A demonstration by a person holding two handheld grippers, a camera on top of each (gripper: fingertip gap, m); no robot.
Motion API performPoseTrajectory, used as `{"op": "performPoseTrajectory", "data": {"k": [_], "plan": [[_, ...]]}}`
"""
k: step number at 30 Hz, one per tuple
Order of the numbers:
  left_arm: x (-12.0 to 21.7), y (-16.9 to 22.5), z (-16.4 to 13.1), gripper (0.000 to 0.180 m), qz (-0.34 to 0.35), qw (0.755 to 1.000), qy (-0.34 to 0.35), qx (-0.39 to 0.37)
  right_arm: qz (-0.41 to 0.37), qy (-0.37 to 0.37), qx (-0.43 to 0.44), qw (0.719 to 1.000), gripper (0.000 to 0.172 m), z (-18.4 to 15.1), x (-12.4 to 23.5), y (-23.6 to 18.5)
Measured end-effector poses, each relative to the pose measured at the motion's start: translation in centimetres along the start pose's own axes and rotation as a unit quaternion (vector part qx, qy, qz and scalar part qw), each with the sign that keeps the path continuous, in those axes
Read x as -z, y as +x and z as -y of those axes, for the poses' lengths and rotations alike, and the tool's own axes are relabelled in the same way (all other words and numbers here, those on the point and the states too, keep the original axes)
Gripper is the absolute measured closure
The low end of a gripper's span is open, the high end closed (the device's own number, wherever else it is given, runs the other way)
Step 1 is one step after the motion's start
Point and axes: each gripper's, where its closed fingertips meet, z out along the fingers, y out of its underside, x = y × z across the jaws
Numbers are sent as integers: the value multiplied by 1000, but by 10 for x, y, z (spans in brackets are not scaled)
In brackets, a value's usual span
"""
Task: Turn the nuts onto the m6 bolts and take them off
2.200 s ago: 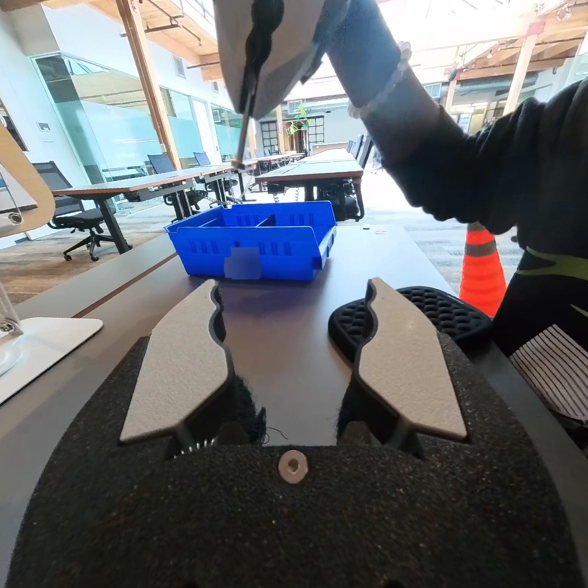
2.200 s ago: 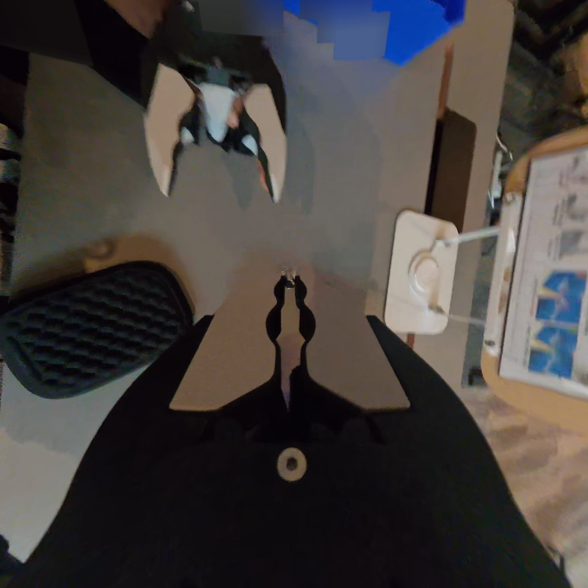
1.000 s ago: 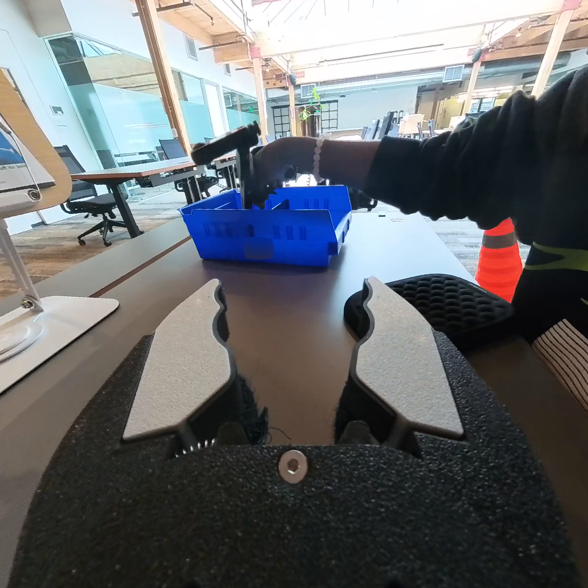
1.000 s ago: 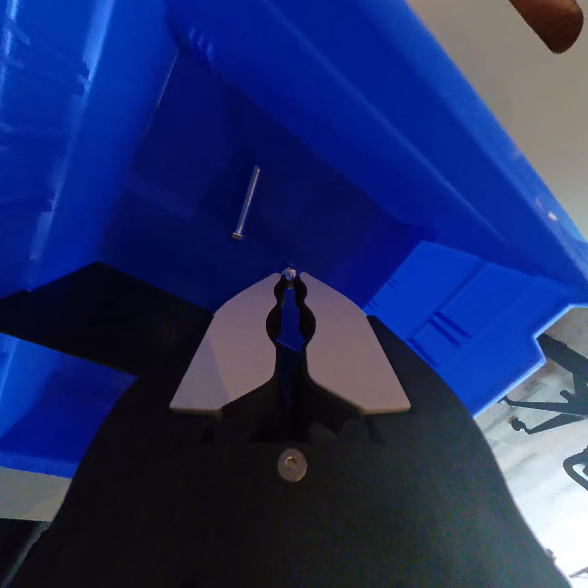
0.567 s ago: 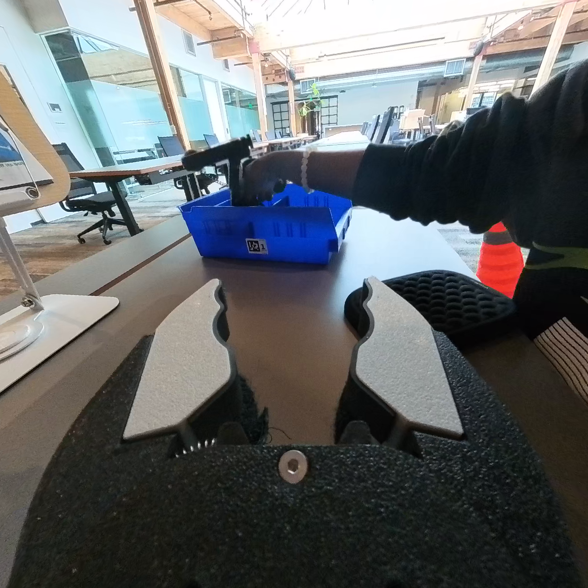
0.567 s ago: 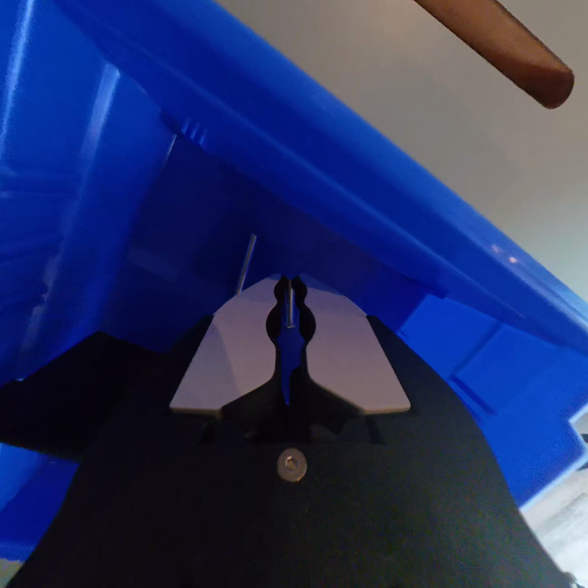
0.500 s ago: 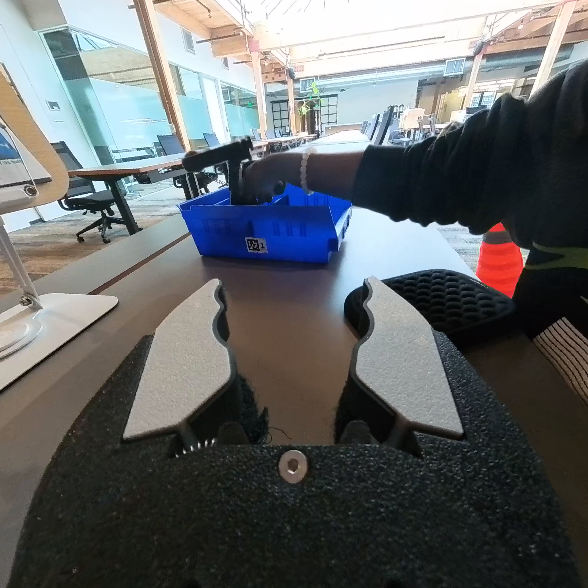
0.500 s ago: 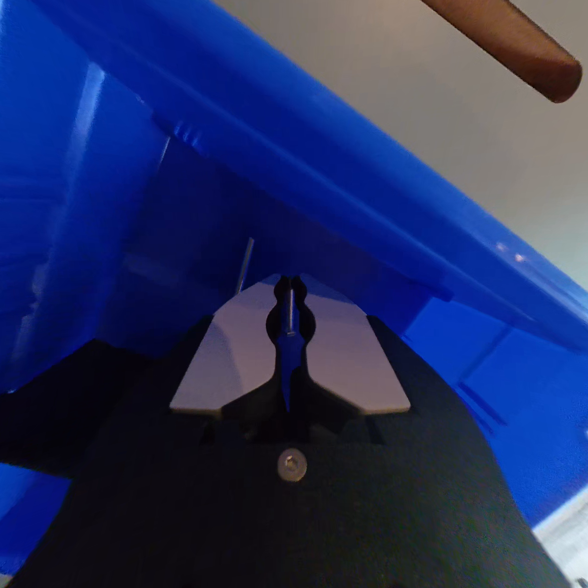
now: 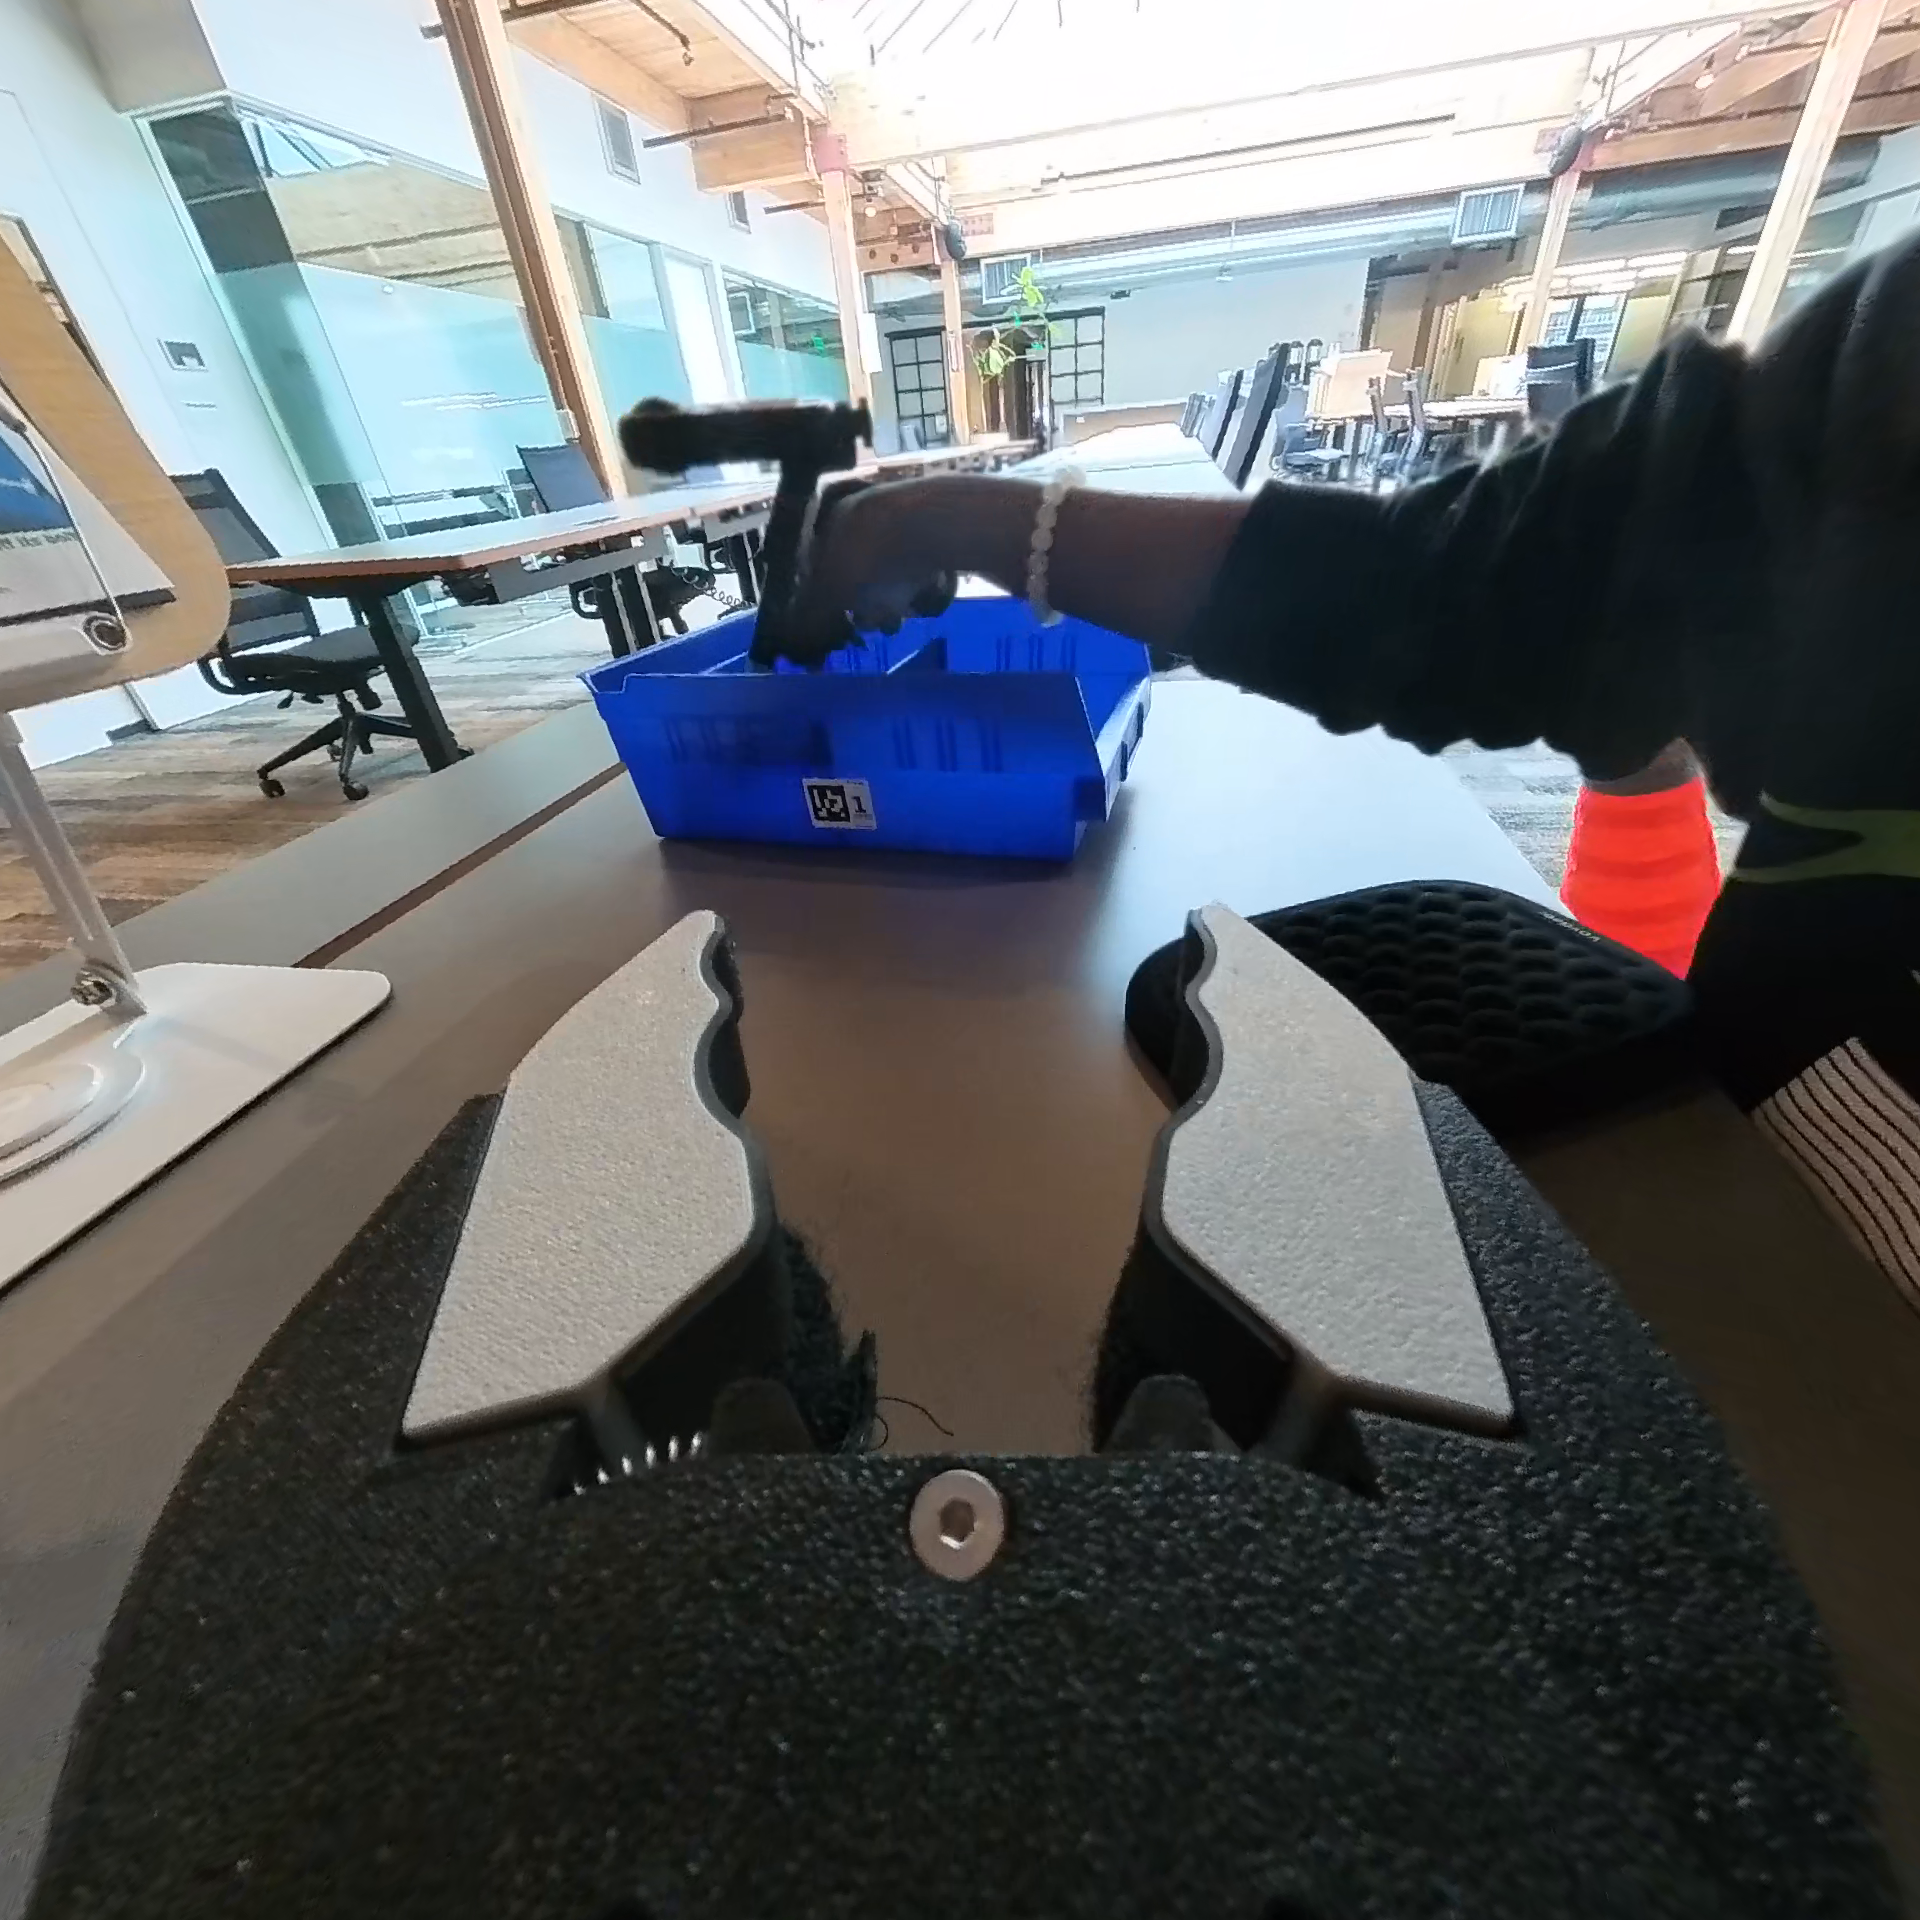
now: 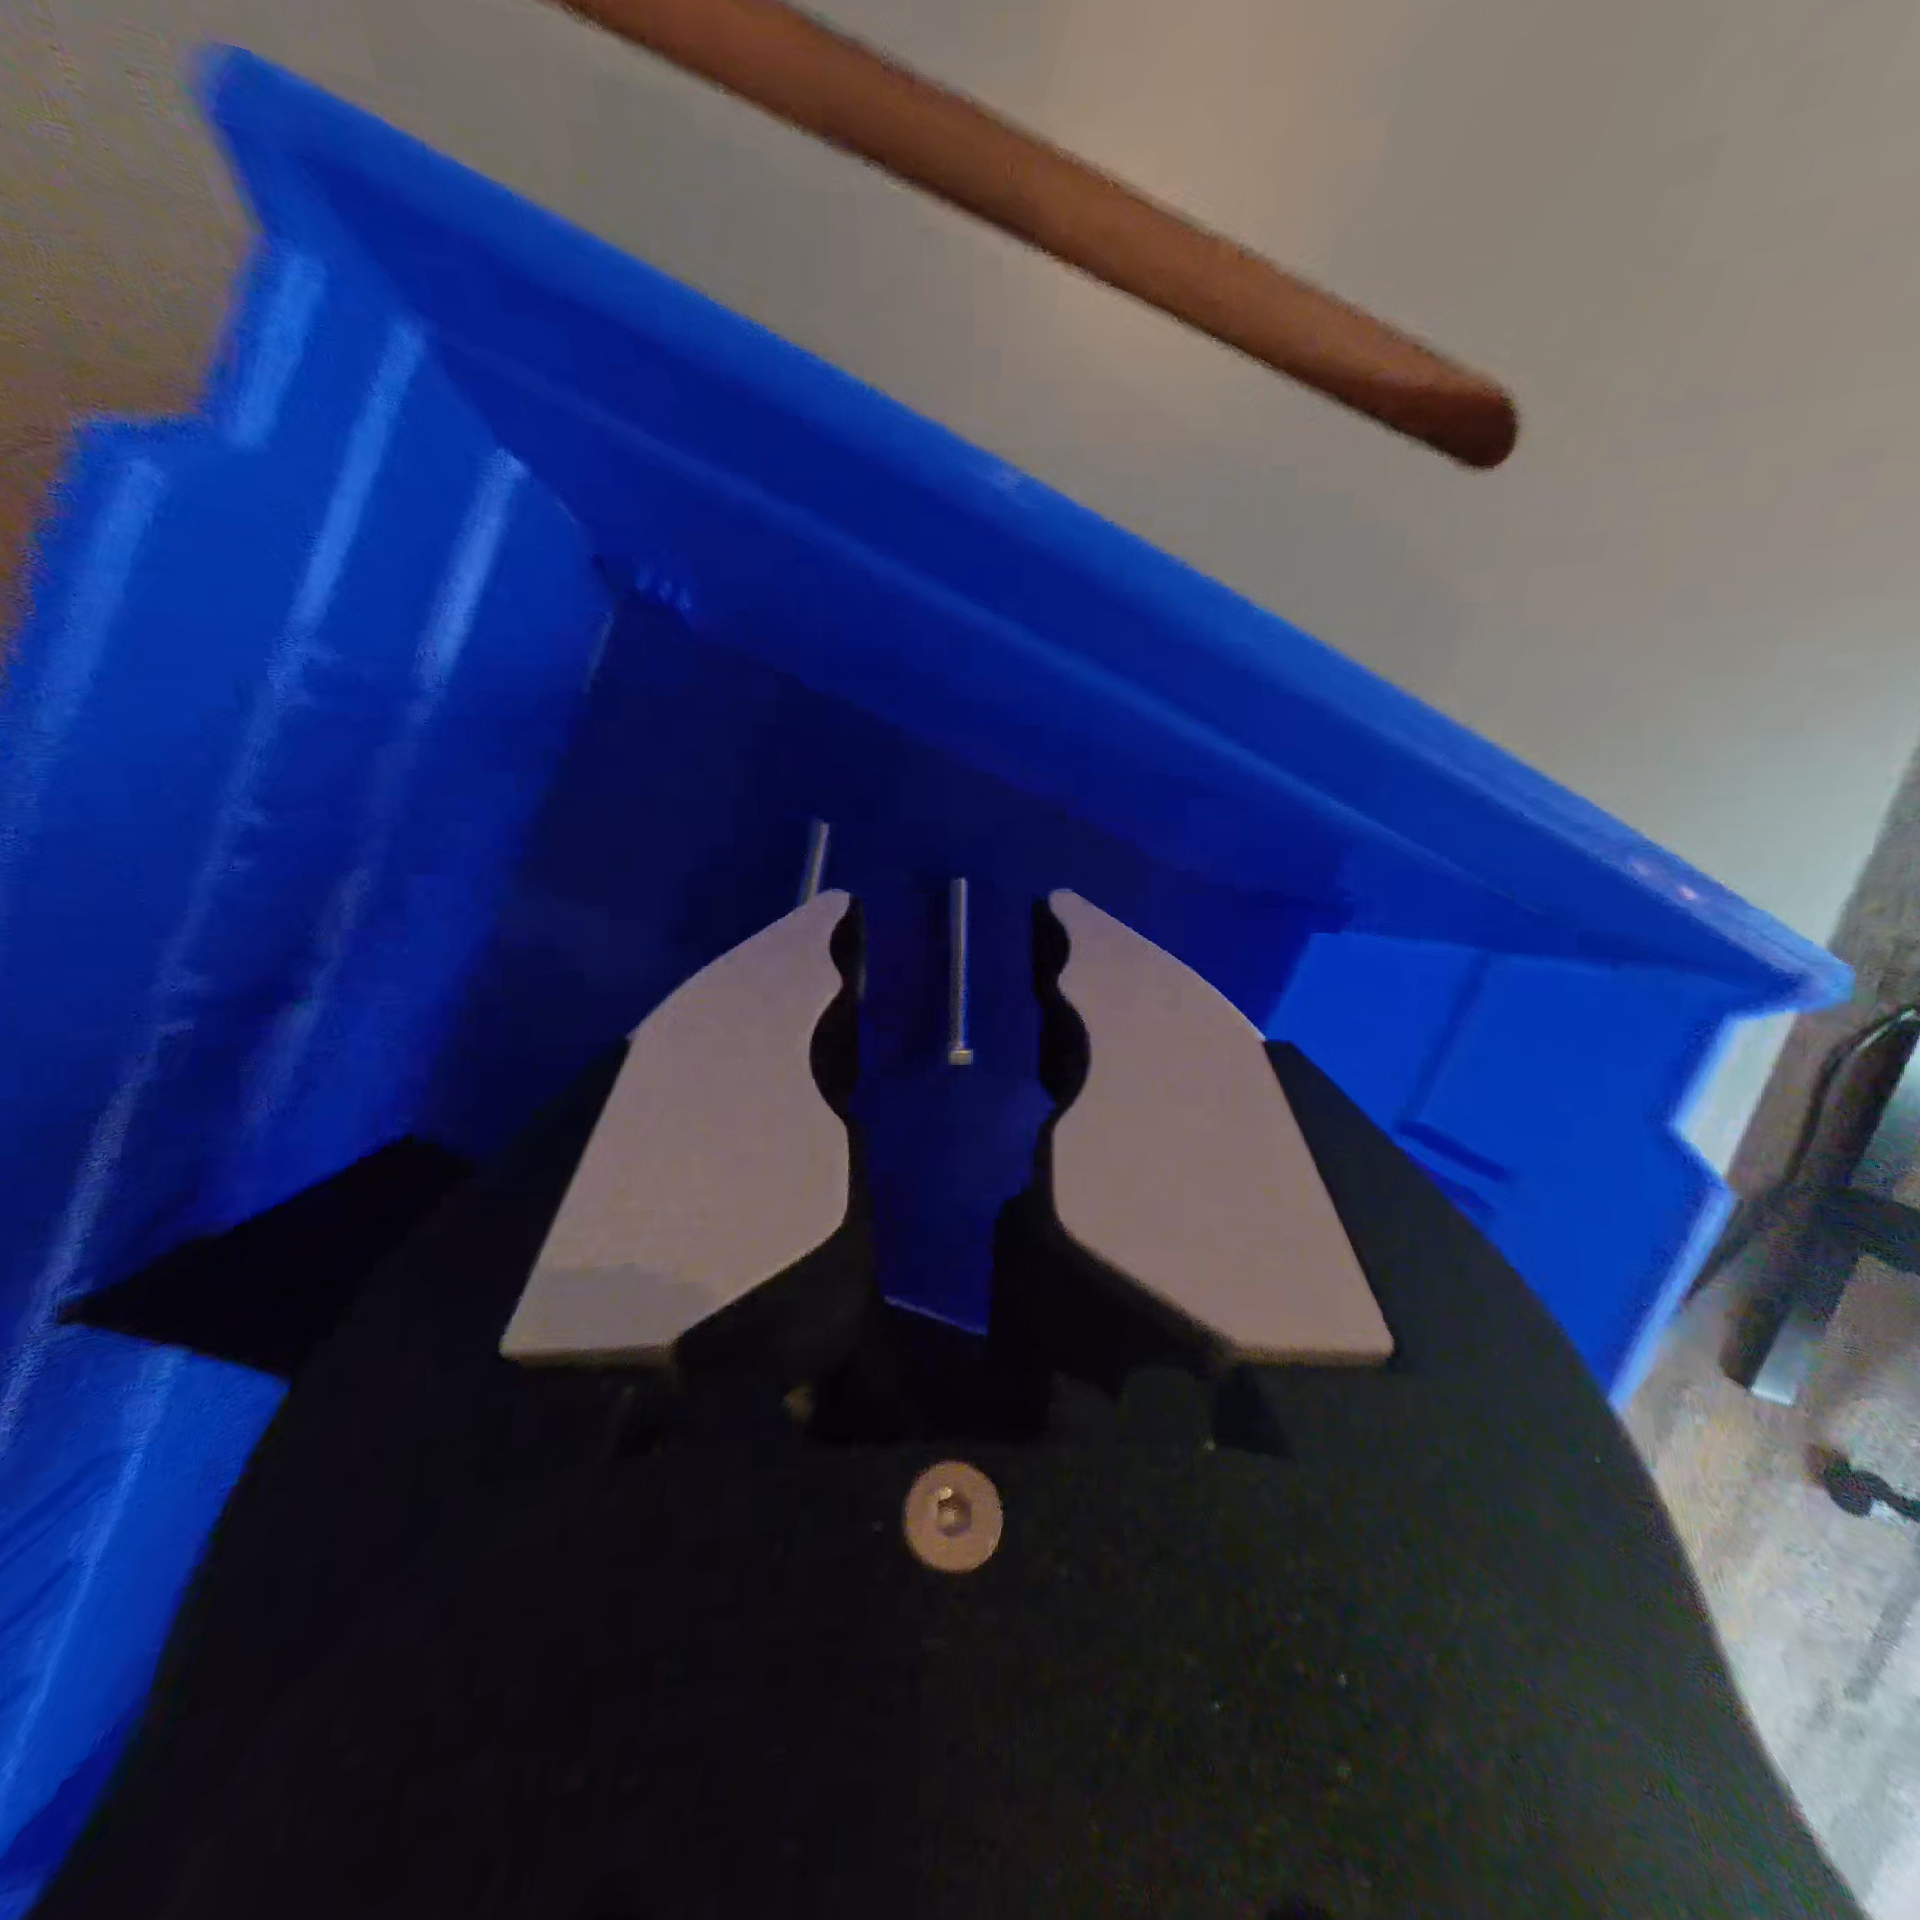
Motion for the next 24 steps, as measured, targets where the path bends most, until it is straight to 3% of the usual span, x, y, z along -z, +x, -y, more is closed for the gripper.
{"op": "performPoseTrajectory", "data": {"k": [4, 10, 13, 19, 24], "plan": [[1, -4, 1, 101, 10, 1000, 1, 3, 4, 116, 13, 993, 120, 22, 49, -30], [3, -7, 2, 102, 19, 1000, -5, 0, 41, 290, 80, 953, 110, 32, 133, -120], [3, -8, 4, 102, 24, 1000, -6, -1, 49, 337, 107, 934, 107, 22, 161, -164], [9, -14, 15, 102, 43, 999, -1, -16, 85, 413, 115, 900, 105, 1, 188, -245], [29, -37, 40, 103, 100, 995, 12, -22, 71, 478, 121, 867, 108, -6, 175, -288]]}}
